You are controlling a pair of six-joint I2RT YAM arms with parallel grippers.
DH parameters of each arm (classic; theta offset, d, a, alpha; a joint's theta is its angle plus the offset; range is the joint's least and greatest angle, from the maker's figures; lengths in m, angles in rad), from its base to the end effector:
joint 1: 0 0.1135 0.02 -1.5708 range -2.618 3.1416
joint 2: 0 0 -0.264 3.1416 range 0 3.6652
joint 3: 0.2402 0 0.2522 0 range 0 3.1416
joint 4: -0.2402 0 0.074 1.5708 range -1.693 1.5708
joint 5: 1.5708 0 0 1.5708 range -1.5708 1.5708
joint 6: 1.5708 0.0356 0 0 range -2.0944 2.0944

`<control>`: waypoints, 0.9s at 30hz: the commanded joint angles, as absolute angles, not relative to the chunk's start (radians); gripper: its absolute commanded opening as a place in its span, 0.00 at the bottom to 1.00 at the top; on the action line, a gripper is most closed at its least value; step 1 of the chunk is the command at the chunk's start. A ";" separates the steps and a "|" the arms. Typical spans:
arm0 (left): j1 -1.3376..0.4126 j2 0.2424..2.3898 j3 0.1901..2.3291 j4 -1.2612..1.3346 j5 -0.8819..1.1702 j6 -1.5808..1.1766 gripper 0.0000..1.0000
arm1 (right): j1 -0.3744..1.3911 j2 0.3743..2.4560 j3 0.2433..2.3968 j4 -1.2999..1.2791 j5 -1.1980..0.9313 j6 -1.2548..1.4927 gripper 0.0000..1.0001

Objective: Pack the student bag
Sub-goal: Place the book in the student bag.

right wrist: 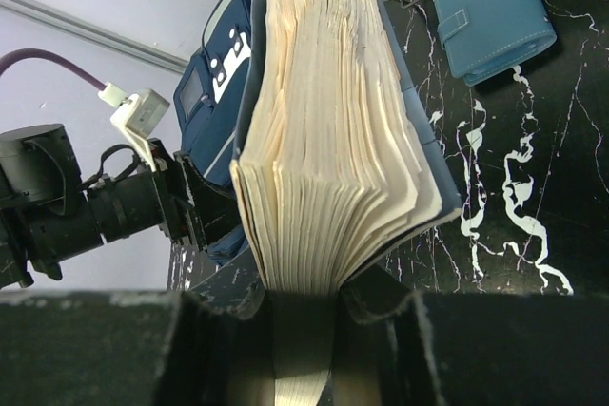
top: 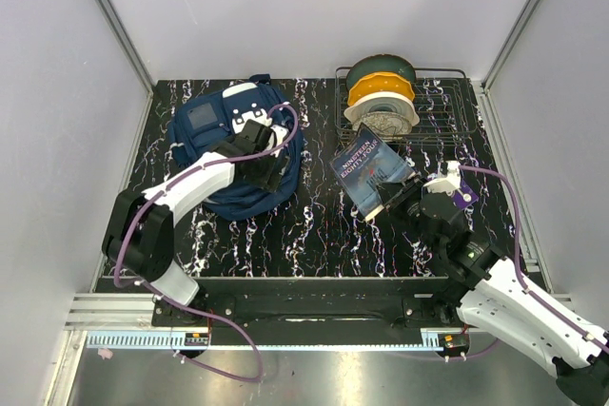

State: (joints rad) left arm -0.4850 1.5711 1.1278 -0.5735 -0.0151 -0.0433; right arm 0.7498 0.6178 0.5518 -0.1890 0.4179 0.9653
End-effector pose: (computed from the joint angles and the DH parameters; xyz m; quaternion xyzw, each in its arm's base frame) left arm 0.2876 -0.1509 0.2334 0.2087 0.9389 -0.0644 0.2659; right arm 0.1242 0.0959 0.2833 0.2094 0.7559 0.3450 0.5155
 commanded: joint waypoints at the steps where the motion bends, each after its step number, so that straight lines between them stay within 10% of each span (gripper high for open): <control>1: -0.499 1.586 1.174 -0.595 -0.054 -0.009 0.73 | 0.749 0.595 0.598 -0.051 0.419 1.002 0.00; 9: -0.515 1.609 1.186 -0.615 -0.061 -0.008 0.66 | 0.749 0.603 0.597 -0.044 0.413 1.005 0.00; 17: -0.528 1.690 1.210 -0.640 -0.092 -0.014 0.27 | 0.747 0.600 0.586 -0.038 0.405 1.014 0.00; 24: -0.534 1.669 1.195 -0.635 -0.084 -0.015 0.46 | 0.749 0.600 0.580 -0.038 0.403 1.019 0.00; 27: -0.534 1.681 1.206 -0.644 -0.078 -0.009 0.38 | 0.749 0.607 0.589 -0.037 0.397 1.012 0.00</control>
